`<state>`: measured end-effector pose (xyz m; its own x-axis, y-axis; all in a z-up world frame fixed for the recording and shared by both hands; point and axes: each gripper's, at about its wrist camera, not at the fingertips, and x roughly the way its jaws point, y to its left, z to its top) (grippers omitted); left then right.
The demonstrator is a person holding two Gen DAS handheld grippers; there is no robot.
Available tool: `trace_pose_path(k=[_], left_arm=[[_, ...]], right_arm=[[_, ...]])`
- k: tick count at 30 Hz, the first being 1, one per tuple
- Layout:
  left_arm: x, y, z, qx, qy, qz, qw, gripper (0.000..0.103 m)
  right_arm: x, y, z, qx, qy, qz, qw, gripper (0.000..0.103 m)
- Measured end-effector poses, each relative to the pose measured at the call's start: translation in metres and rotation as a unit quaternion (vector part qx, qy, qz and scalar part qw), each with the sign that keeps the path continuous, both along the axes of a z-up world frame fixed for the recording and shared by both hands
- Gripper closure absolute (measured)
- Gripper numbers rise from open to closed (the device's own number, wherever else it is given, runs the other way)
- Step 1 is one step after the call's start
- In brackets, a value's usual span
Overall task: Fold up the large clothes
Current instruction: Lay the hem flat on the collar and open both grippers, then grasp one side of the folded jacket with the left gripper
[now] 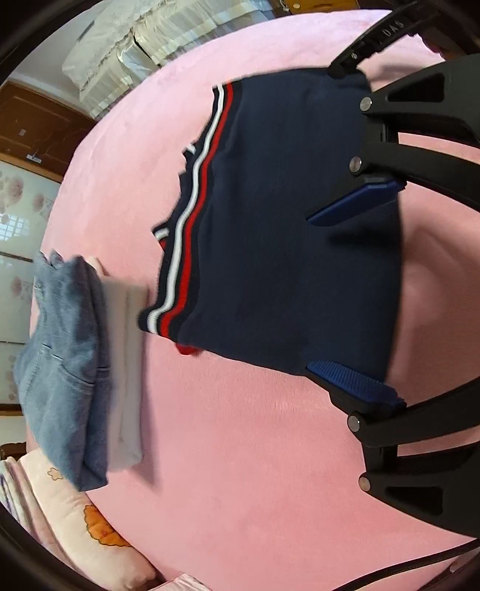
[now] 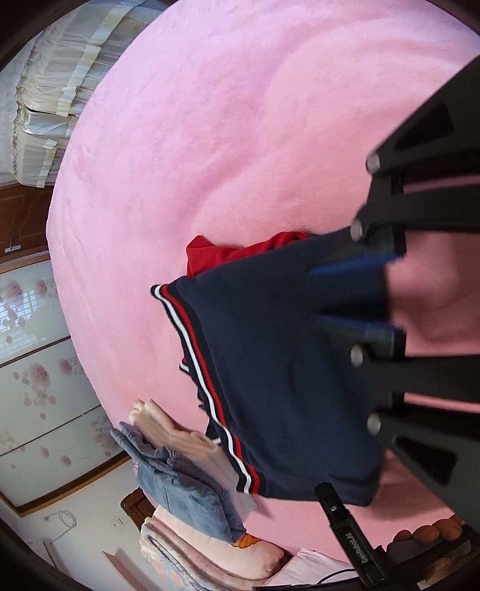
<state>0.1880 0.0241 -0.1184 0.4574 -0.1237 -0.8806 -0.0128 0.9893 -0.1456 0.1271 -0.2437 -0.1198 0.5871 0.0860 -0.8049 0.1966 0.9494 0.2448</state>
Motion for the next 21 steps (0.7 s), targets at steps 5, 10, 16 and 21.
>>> trace_pose_path(k=[5, 10, 16, 21], left_arm=[[-0.024, 0.002, 0.037, 0.0, -0.021, -0.007, 0.9998, 0.029], [-0.05, 0.008, 0.066, 0.009, -0.036, -0.013, 0.9992, 0.029], [-0.079, 0.015, 0.082, -0.008, -0.032, -0.02, 0.9993, 0.028], [-0.094, 0.02, 0.083, -0.023, -0.02, -0.024, 0.9993, 0.028]], right_arm=[[-0.026, 0.008, 0.023, 0.003, -0.013, 0.005, 1.0, 0.066], [-0.055, 0.02, 0.052, -0.005, -0.035, 0.017, 0.999, 0.066], [-0.077, 0.035, 0.074, -0.029, -0.056, 0.036, 0.997, 0.065], [-0.088, 0.049, 0.08, -0.029, -0.062, 0.053, 0.996, 0.065]])
